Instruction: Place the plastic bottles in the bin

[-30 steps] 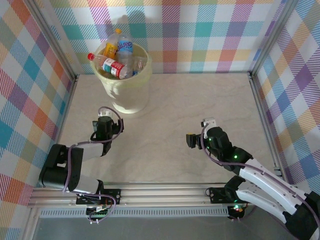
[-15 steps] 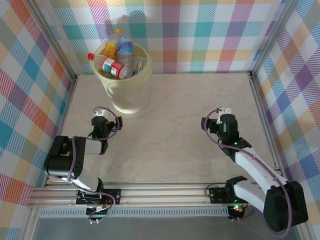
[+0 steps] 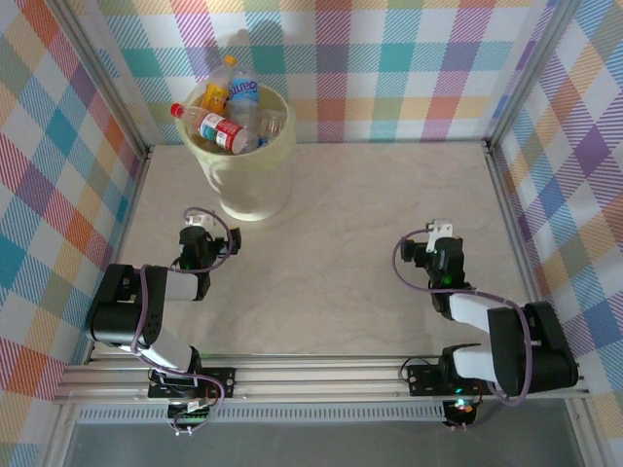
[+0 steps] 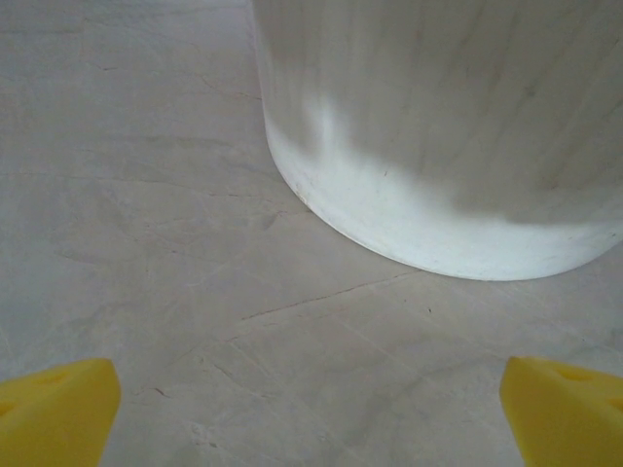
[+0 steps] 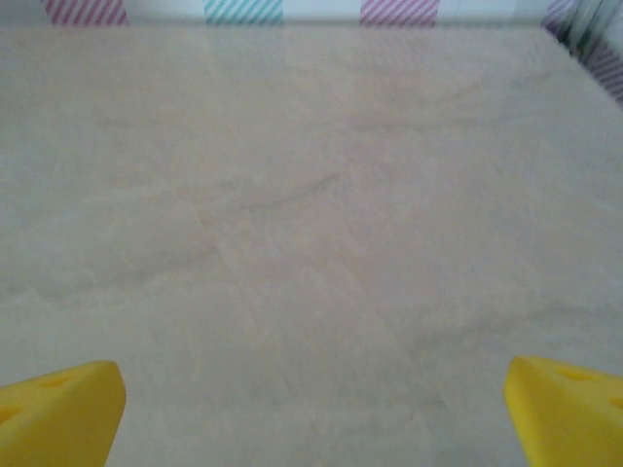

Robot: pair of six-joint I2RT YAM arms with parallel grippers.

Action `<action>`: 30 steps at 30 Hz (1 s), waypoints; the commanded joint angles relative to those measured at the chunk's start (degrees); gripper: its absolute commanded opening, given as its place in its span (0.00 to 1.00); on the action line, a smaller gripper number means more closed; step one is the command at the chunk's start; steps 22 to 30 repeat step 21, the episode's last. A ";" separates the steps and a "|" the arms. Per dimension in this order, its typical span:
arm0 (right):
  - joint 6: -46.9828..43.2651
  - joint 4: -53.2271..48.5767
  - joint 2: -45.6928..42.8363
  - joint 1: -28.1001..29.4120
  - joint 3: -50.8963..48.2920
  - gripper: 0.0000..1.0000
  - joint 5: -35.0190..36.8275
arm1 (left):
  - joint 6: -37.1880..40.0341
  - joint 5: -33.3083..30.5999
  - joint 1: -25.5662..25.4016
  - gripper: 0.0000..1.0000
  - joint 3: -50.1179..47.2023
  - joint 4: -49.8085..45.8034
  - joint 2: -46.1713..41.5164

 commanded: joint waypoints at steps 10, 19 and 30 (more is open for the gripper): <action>0.71 4.29 12.26 -9.91 8.28 1.00 -22.07 | -0.50 0.97 0.22 1.00 0.71 0.48 0.16; 0.50 3.99 12.17 -9.55 8.37 1.00 -20.98 | -0.43 0.86 0.15 1.00 0.93 0.14 0.23; 0.49 4.00 12.17 -9.55 8.37 1.00 -21.01 | -0.46 0.86 0.20 1.00 0.80 0.28 0.14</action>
